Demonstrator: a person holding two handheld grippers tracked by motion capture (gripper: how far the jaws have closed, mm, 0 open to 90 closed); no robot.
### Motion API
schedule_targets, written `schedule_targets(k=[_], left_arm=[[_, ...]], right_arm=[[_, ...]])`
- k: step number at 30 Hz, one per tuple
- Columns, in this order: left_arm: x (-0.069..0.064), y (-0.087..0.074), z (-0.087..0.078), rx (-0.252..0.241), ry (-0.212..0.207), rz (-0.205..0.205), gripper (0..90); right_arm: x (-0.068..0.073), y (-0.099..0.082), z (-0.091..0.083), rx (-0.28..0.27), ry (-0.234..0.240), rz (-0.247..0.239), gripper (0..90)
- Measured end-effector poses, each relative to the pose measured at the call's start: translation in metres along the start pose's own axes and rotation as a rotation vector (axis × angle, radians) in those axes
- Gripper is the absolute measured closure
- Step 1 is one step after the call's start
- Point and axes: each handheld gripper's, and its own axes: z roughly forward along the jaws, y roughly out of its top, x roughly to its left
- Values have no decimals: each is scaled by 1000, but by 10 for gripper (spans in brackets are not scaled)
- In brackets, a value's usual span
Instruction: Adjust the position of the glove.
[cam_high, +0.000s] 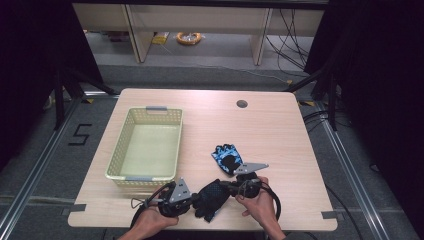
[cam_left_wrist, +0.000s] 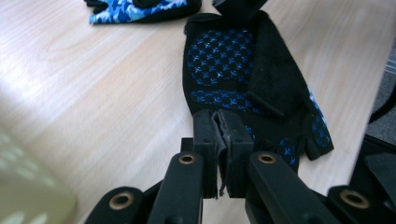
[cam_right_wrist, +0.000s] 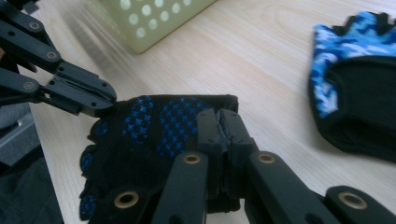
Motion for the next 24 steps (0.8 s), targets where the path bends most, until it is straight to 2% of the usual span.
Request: schedule_targets(k=[2,6,7,9,10,11,14,15,18,19,22,23,24], left_arm=[[2,5,4,6,16,12,863],[4,12,11,4,18,8,864],[6,14,12,5,20,26,864],[6,16,15,13,15,27,865],[7,17,17,14,18,35,865],[7,18,19,12,24,25,865],[8,19,23,20,26,27,865],[9,19,25,39,35,51,864],[6,17,28,38,37,40,863],[7,17,31,42,47,66,862],[8,16,33,56,47,45,860],[9,16,34,43,58,51,858],[10,16,35,40,51,56,855]], right_arm=[[0,-1,-2,3,-11,15,880],[-1,-6,-7,-19,-13,30,880],[-1,-7,-9,-22,-16,37,880],[0,-11,-13,-37,-36,51,880],[0,-11,-13,-37,-36,51,880],[1,-13,-14,-37,-26,72,879],[1,-19,-14,-26,-55,82,879],[2,-21,-13,-14,-61,85,878],[3,-23,-10,-4,-80,72,877],[3,-24,-9,10,-78,70,876],[3,-26,-5,40,-90,58,868],[2,-27,-4,47,-102,50,866],[3,-27,-4,57,-97,64,862]])
